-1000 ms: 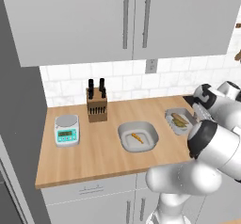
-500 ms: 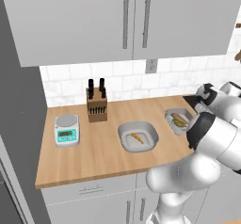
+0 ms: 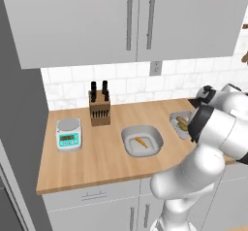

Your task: Take the meat container that has the shrimp and place it on the second highest rack of the freezer. Then take the vegetable container that has the sweet potato and potato and place it on the highest rack of the freezer.

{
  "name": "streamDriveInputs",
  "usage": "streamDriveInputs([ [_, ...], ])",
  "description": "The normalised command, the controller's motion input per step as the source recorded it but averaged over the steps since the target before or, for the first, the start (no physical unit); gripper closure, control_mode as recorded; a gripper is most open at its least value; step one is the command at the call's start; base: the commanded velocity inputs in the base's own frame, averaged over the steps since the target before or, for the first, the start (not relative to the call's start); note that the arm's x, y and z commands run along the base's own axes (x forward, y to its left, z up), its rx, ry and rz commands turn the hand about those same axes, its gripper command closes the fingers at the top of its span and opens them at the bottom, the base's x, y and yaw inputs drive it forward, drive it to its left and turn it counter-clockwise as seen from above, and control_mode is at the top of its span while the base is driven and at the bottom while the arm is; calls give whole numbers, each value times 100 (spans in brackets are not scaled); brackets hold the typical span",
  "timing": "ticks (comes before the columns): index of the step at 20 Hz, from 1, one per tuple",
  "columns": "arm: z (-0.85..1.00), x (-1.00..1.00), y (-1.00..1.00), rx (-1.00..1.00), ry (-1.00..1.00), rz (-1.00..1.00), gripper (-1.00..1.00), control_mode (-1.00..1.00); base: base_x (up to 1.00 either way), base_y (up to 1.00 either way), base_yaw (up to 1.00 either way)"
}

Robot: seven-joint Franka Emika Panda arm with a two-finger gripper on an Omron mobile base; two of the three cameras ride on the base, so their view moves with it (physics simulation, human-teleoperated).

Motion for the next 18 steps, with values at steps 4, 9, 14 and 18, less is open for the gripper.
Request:
streamDriveInputs([
  [4,-16,17,0,0,5,1,-100,-100,0,0,0],
  [9,-20,37,0,0,2,0,-100,-100,0,0,0],
  [14,-27,19,-1,0,0,-2,-100,-100,0,0,0],
  [18,-25,0,-5,6,0,0,-100,-100,0,0,0],
])
